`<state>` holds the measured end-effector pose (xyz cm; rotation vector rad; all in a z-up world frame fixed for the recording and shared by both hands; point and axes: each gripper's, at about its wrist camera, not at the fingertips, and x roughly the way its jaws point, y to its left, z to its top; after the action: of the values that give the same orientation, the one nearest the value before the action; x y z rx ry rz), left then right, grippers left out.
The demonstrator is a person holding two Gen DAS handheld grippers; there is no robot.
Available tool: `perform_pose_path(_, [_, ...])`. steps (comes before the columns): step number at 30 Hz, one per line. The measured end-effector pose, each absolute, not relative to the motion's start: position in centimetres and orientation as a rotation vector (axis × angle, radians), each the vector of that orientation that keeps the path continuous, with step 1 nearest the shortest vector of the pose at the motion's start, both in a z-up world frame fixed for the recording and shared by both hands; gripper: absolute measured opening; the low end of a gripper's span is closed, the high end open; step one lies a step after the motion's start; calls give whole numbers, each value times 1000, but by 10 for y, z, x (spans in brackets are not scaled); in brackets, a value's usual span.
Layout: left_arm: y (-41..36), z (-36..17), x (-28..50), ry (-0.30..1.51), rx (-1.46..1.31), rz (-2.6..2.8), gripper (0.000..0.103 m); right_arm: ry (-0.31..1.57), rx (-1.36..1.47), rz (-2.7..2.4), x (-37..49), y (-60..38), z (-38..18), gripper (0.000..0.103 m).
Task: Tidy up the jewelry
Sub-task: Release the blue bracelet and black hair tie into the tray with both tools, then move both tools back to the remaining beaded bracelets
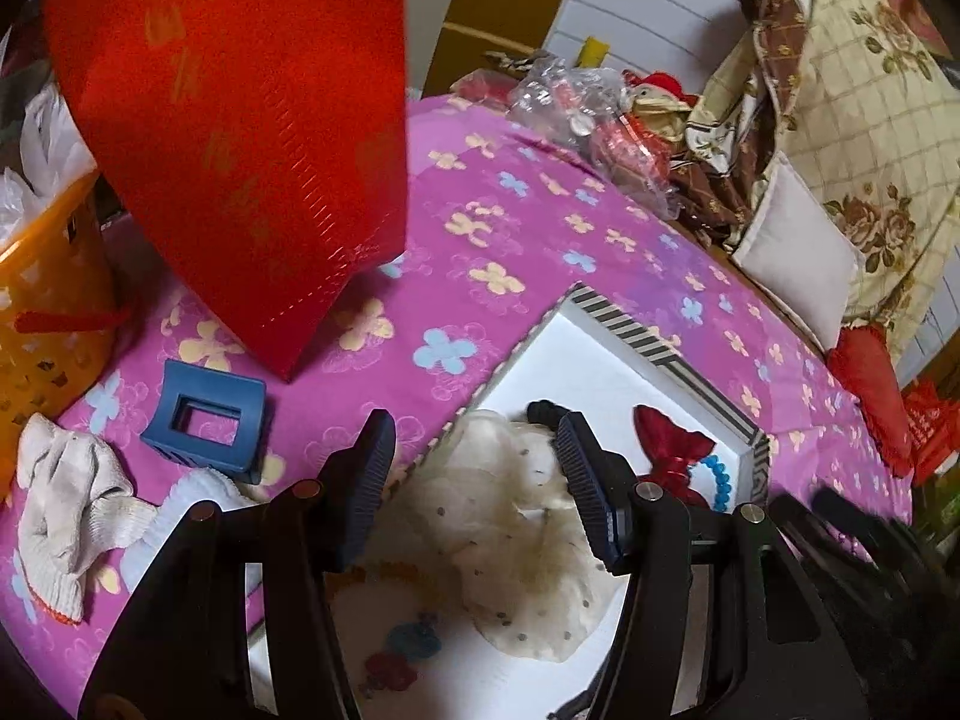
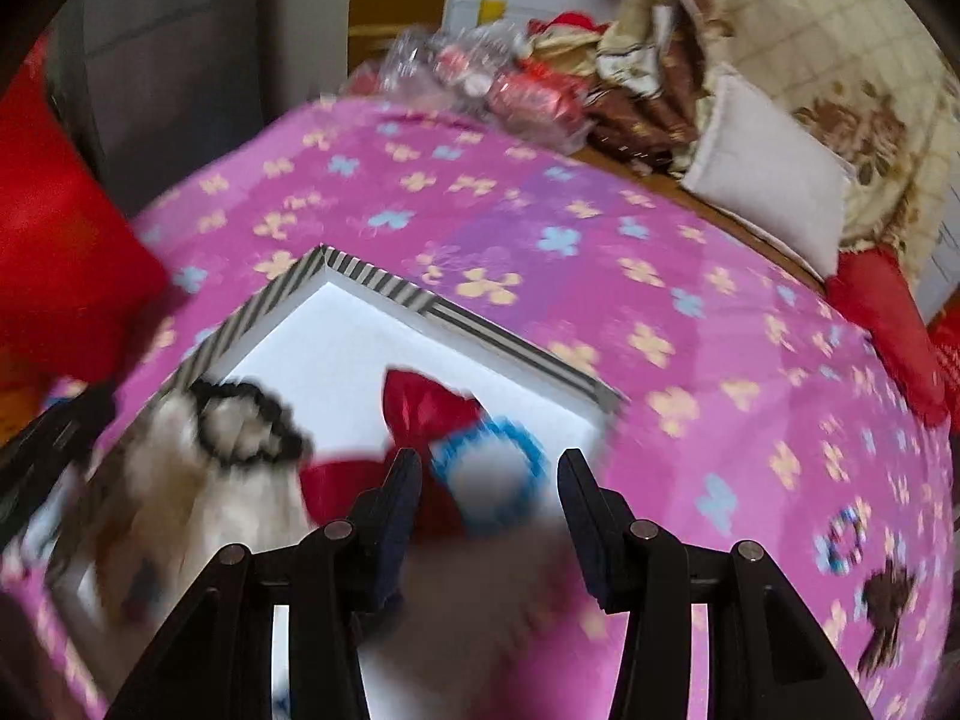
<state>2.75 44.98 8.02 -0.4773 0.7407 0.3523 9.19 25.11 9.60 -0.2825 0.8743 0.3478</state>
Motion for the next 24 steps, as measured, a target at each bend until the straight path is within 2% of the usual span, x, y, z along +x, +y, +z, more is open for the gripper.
perform_pose_path(4, [431, 86, 20, 695, -441, 357, 56, 879, -210, 309, 36, 162, 101, 45])
perform_pose_path(10, [365, 101, -2, 629, -271, 360, 57, 936, -99, 85, -18, -10, 74, 46])
perform_pose_path(11, [356, 103, -5, 622, -259, 350, 61, 948, -73, 64, -25, -34, 69, 46])
perform_pose_path(12, [341, 106, -11, 613, -253, 326, 76, 955, -46, 34, -36, -61, 64, 46])
perform_pose_path(13, [332, 107, -16, 604, -269, 292, 82, 957, -29, 13, -43, -80, 61, 46])
perform_pose_path(19, [262, 99, -35, 673, -291, 123, 82, 972, 120, -10, -50, -169, 47, 45])
perform_pose_path(24, [196, 82, -38, 770, -180, 51, 82, 961, 243, 35, -40, -194, 37, 46])
